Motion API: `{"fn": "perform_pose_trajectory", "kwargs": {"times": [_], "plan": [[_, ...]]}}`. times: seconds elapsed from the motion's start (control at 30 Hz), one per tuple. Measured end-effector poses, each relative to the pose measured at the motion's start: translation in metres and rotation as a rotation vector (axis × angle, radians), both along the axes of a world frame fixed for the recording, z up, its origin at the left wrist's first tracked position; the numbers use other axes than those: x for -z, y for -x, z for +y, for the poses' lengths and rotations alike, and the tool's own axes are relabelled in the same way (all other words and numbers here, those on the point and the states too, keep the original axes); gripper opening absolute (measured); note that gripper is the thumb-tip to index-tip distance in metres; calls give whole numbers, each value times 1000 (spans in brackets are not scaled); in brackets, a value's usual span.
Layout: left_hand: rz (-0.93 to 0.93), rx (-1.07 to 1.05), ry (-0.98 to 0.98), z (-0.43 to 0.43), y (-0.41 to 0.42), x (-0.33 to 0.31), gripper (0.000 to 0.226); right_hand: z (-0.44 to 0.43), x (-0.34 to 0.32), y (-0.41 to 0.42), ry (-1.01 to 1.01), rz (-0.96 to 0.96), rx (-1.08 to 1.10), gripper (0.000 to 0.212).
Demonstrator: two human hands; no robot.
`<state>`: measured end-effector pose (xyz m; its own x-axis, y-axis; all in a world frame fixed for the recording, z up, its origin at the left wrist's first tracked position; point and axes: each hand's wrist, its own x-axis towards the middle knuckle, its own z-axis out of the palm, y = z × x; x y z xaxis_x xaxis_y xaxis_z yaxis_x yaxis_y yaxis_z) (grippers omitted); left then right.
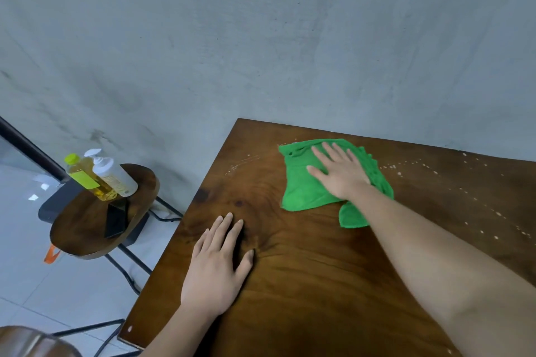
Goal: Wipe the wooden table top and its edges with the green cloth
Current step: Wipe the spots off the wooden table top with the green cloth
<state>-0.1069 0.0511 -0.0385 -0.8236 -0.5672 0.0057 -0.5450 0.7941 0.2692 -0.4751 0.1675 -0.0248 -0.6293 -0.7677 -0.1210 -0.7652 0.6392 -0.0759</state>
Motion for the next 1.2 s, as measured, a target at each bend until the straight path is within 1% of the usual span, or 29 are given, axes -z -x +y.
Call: {"fn": "perform_pose_trajectory", "kwargs": {"times": [0.07,0.13,0.23,0.3,0.37,0.63,0.73,0.87,0.9,0.97,1.07,1.2], "plan": [[0,-8,-14,0,2,-2,85,20,3,25,-4,-1,115,89],[2,-8,-32,-1,3,-3,87,23,6,32,3,-22,241,89],[9,-7,-43,-2,5,-4,86,-6,11,16,15,-37,417,88],[18,-12,-37,-1,5,-3,83,-37,9,-3,17,-43,452,89],[18,-11,-33,-1,5,-3,80,-68,7,-23,22,-50,396,89],[31,18,-34,-3,5,-1,78,-185,1,-111,-1,-48,-50,88],[30,14,-54,-4,7,-4,79,-206,0,-115,-14,-80,-211,84],[12,-1,-50,-3,7,-5,79,-204,-6,-84,-30,-109,-419,80],[15,-6,-46,-3,6,-5,79,-199,-7,-74,-26,-109,-435,81],[15,-15,-31,-1,6,-6,79,-184,-8,-51,-6,-108,-400,82],[-11,-21,-23,0,5,-6,81,-148,-9,-15,15,-100,-279,82],[-10,-30,-3,1,3,-2,83,-77,-7,29,21,-66,-133,83]]}}
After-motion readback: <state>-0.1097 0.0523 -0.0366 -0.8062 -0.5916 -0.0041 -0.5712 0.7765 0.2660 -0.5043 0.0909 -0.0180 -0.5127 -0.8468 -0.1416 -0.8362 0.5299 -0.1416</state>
